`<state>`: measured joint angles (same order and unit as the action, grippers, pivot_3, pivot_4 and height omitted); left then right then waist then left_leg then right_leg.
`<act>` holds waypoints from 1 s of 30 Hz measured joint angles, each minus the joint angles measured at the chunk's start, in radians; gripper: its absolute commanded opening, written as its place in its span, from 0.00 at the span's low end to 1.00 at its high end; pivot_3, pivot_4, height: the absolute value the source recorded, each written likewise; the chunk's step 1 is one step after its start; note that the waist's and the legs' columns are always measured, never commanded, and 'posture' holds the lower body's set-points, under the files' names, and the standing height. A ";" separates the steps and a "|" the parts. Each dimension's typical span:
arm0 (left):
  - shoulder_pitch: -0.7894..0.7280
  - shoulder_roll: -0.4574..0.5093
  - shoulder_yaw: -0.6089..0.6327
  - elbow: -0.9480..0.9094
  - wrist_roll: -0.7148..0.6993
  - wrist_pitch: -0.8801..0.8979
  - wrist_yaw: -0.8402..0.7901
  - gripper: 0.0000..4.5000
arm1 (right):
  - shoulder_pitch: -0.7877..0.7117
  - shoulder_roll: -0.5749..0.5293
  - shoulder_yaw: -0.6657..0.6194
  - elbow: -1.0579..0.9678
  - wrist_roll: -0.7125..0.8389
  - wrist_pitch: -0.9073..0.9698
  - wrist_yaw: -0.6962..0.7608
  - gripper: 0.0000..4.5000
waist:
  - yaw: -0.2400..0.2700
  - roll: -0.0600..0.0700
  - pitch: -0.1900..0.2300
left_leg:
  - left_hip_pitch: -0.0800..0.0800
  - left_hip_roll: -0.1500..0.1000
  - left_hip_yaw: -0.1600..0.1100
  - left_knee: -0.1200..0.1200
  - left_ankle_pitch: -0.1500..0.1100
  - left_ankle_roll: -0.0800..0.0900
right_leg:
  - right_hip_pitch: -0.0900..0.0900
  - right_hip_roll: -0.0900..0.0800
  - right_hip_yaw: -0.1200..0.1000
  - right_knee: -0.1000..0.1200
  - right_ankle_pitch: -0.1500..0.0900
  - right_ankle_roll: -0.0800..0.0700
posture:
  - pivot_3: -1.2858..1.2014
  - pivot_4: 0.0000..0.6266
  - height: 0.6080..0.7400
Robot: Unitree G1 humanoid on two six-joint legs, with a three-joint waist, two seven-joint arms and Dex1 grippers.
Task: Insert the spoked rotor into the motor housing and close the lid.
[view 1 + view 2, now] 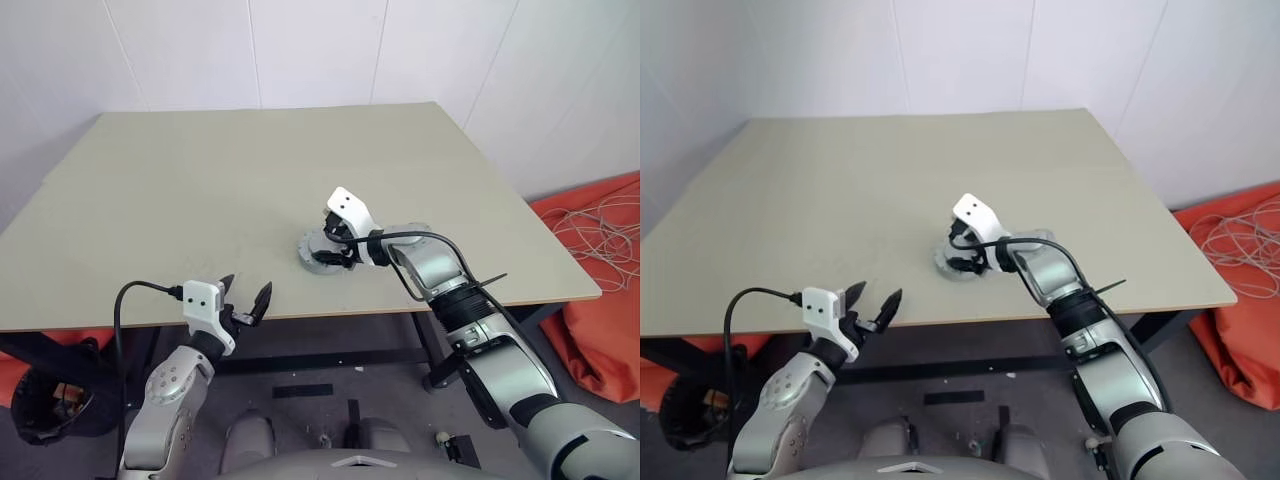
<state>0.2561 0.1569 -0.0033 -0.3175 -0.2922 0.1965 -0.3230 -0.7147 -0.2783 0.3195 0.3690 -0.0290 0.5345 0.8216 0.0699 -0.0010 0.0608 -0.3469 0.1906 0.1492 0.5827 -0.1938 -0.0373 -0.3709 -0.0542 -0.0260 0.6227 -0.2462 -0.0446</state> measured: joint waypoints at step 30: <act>-0.740 0.204 -0.016 0.808 0.042 -0.160 -0.478 0.01 | 0.013 0.014 0.023 -0.100 -0.008 0.116 -0.042 0.70 | 0.002 0.000 0.000 | 0.002 -0.001 0.000 -0.001 0.003 -0.005 | -0.001 0.000 0.001 0.001 0.001 -0.001 | 0.52 0.00 1.00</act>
<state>-0.4839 0.3613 -0.0192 0.4903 -0.2505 0.0370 -0.8009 -0.7021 -0.2648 0.3427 0.2687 -0.0374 0.6503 0.7796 0.0717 -0.0007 0.0605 -0.3450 0.1900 0.1491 0.5813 -0.1906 -0.0425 -0.3720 -0.0542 -0.0254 0.6235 -0.2457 -0.0455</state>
